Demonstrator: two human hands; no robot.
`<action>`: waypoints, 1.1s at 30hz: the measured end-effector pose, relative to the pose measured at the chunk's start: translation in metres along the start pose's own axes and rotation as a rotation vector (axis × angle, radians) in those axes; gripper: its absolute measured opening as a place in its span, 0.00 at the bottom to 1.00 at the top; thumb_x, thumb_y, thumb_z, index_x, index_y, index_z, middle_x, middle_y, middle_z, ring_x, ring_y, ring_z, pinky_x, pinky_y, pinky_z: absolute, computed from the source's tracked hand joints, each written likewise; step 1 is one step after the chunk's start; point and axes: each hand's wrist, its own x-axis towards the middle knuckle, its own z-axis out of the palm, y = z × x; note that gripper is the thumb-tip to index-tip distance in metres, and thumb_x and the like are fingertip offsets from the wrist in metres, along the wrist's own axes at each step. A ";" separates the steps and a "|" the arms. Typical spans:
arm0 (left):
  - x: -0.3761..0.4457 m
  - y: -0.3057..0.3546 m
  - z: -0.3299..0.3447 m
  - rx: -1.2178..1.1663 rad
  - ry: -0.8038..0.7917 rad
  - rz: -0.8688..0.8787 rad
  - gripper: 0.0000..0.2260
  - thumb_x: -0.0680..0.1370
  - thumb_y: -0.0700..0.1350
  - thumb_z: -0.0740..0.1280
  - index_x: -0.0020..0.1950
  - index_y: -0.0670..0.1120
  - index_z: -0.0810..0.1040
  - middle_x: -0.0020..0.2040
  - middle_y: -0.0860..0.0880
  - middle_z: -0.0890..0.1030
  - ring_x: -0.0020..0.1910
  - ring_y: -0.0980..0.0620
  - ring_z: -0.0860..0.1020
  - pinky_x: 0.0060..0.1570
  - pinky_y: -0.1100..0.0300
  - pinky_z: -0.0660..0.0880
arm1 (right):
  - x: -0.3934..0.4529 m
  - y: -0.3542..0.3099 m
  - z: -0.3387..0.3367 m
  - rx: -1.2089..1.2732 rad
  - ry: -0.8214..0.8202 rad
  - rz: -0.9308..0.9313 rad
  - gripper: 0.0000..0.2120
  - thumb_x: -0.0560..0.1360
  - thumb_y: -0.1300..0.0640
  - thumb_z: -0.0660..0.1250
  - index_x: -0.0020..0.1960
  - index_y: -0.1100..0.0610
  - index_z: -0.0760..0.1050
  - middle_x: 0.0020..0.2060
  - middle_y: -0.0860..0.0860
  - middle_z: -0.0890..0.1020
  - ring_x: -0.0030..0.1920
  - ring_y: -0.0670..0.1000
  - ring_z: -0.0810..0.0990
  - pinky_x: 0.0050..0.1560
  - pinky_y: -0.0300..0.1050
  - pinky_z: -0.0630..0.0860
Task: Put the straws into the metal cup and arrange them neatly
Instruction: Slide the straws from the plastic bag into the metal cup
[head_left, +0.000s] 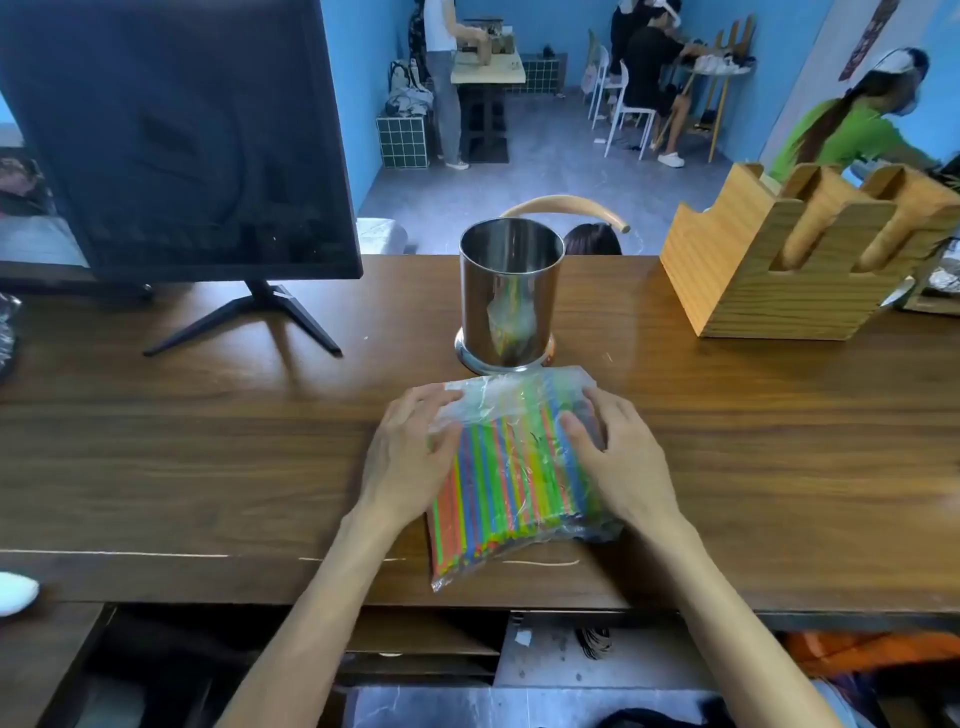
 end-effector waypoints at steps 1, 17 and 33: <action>0.006 0.004 0.007 0.005 -0.017 0.058 0.15 0.81 0.45 0.67 0.69 0.53 0.77 0.68 0.54 0.75 0.68 0.54 0.71 0.66 0.54 0.72 | 0.002 -0.002 0.006 -0.027 -0.012 -0.017 0.30 0.80 0.36 0.60 0.76 0.52 0.68 0.73 0.47 0.72 0.71 0.50 0.71 0.69 0.51 0.71; -0.025 0.035 0.044 0.255 0.052 -0.067 0.12 0.78 0.53 0.69 0.60 0.54 0.80 0.60 0.53 0.75 0.63 0.49 0.70 0.63 0.53 0.66 | 0.039 0.008 -0.004 -0.027 -0.578 -0.209 0.40 0.71 0.36 0.74 0.79 0.42 0.64 0.79 0.37 0.58 0.79 0.37 0.48 0.80 0.48 0.55; 0.019 0.030 0.048 0.101 -0.145 0.325 0.05 0.80 0.48 0.69 0.52 0.54 0.85 0.52 0.58 0.83 0.53 0.57 0.77 0.55 0.62 0.72 | 0.032 0.009 0.007 -0.107 -0.504 -0.241 0.38 0.79 0.35 0.62 0.83 0.47 0.52 0.81 0.44 0.55 0.81 0.42 0.50 0.78 0.43 0.54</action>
